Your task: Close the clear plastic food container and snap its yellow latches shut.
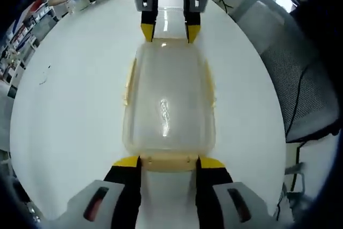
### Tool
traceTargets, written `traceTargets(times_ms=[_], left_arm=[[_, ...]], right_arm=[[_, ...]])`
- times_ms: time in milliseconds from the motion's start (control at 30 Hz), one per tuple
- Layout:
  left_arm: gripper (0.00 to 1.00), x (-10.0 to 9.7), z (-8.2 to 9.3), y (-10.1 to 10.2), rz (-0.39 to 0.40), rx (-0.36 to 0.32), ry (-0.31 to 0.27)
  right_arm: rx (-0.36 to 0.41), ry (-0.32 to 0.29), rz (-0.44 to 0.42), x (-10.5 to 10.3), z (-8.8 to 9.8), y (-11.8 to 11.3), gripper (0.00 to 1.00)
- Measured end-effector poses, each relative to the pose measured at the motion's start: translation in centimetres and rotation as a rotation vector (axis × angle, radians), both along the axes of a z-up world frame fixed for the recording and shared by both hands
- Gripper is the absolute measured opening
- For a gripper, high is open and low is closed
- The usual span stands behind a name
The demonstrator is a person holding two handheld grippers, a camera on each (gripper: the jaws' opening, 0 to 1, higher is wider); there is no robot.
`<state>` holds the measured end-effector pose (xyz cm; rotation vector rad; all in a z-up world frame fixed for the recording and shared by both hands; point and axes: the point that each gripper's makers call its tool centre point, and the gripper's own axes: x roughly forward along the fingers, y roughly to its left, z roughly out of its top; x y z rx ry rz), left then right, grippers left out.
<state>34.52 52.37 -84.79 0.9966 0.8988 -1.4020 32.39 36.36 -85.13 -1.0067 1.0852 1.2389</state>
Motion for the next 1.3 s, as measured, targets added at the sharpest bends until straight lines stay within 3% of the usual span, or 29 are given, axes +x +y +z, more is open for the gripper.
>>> traceTargets(times_ms=[67,167,433,733,1000,1300], left_arm=[[0.33,-0.3,0.1,0.1,0.011,-0.023,0.0],[0.33,-0.5,0.7,0.7,0.024,-0.005,-0.021],[0.33,-1.4,3.8,0.5,0.066,-0.018,-0.01],[0.33,-2.1,5.7,0.2,0.078,-0.007,0.001],[0.33,-1.5,7.6,0.1,0.073,-0.006,-0.014],[0.34,-1.4,8.3,-0.7,0.065,0.008,-0.021]], right_arm=[[0.031,-0.015,0.023,0.1,0.2,0.0,0.36],[0.069,-0.006,0.032,0.0,1.6,0.5,0.35],[0.099,-0.013,0.076,-0.3,3.7,0.4,0.35],[0.136,-0.013,0.086,-0.8,5.4,0.2,0.35],[0.164,-0.025,0.078,-0.3,7.1,0.2,0.35],[0.162,-0.031,0.075,-0.3,7.8,-0.6,0.36]])
